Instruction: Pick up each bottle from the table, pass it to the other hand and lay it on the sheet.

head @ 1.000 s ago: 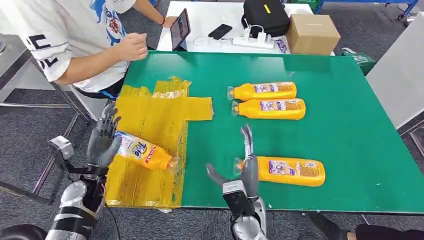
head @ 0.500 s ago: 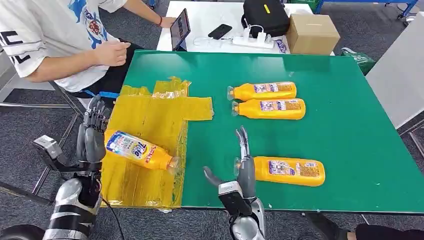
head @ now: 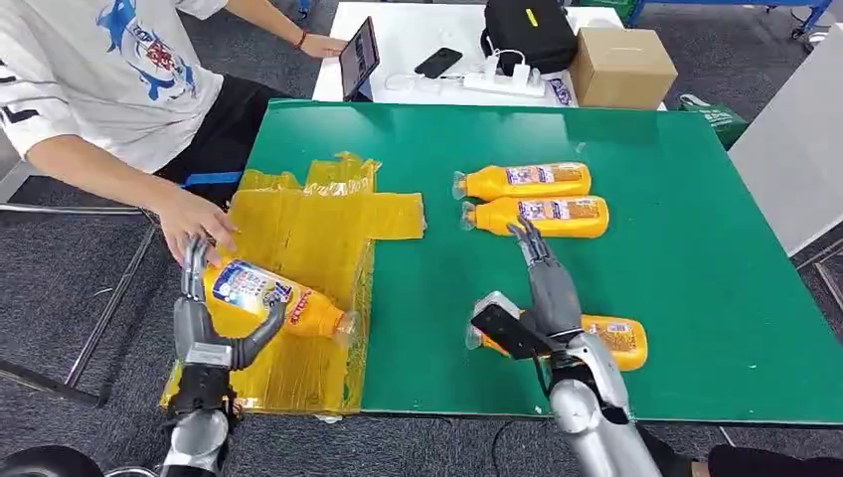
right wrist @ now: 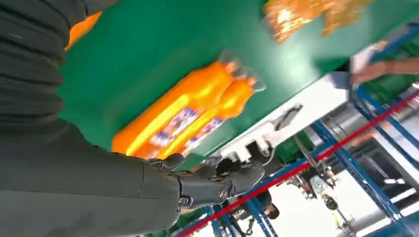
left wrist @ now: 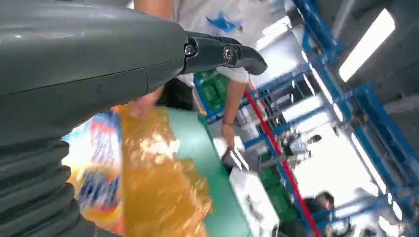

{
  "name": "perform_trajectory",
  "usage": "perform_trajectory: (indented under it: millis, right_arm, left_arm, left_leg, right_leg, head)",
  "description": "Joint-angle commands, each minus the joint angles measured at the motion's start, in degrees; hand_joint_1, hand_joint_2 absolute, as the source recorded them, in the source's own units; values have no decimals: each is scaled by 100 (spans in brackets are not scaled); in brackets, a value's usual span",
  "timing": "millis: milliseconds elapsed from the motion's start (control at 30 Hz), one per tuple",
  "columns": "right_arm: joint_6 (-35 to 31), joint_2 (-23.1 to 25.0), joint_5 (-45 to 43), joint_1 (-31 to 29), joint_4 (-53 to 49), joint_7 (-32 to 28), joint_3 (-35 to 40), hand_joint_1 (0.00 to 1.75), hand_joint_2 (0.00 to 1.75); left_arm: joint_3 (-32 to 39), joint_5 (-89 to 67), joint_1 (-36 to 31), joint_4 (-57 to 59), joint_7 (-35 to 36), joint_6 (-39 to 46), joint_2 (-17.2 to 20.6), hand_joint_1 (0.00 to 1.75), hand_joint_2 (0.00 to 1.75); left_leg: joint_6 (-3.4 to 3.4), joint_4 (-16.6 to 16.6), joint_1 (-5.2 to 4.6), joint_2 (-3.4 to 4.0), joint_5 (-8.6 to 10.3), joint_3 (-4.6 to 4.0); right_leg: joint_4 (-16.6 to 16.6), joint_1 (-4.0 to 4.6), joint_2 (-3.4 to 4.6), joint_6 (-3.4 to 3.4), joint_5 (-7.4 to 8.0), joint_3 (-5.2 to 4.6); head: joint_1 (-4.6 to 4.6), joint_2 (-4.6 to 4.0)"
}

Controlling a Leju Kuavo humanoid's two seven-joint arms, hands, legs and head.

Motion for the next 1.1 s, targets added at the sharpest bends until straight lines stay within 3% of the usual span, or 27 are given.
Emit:
perform_trajectory:
  millis: [33,267,400,600,1100]
  right_arm:
    - [246,-625,79,-63,67,230,-51,0,175]
    - [1047,-983,-453,329,220,289,87,0,175]
    - [1047,-1040,-495,402,212,257,61,0,175]
    - [1739,-1684,-1195,776,-105,151,114,0,175]
    - [1715,-2068,-952,1065,-400,587,-217,0,175]
  left_arm:
    - [-453,120,349,470,-52,-62,-292,0,175]
    - [-436,141,254,619,10,-153,-237,0,175]
    - [-440,145,238,656,-1,-163,-234,0,175]
    - [-447,236,91,920,-104,-205,-207,0,175]
    - [-473,329,15,1112,-76,-306,-225,0,175]
  left_leg:
    - [-4,-7,3,-1,-10,33]
    - [-1,-6,7,-7,-1,13]
    - [-2,-6,16,-11,-14,42]
    - [-3,-6,9,-18,-5,20]
    - [1,-4,6,-3,-11,19]
  right_leg:
    - [-9,5,-10,-9,-10,35]
    - [-6,12,-12,-4,-4,13]
    - [-14,20,-23,-9,-14,51]
    - [-7,10,-27,-7,-11,28]
    - [-6,8,-13,-7,-8,21]
  head:
    - [0,0]
    - [0,0]
    - [0,0]
    - [-2,0]
    - [-4,0]
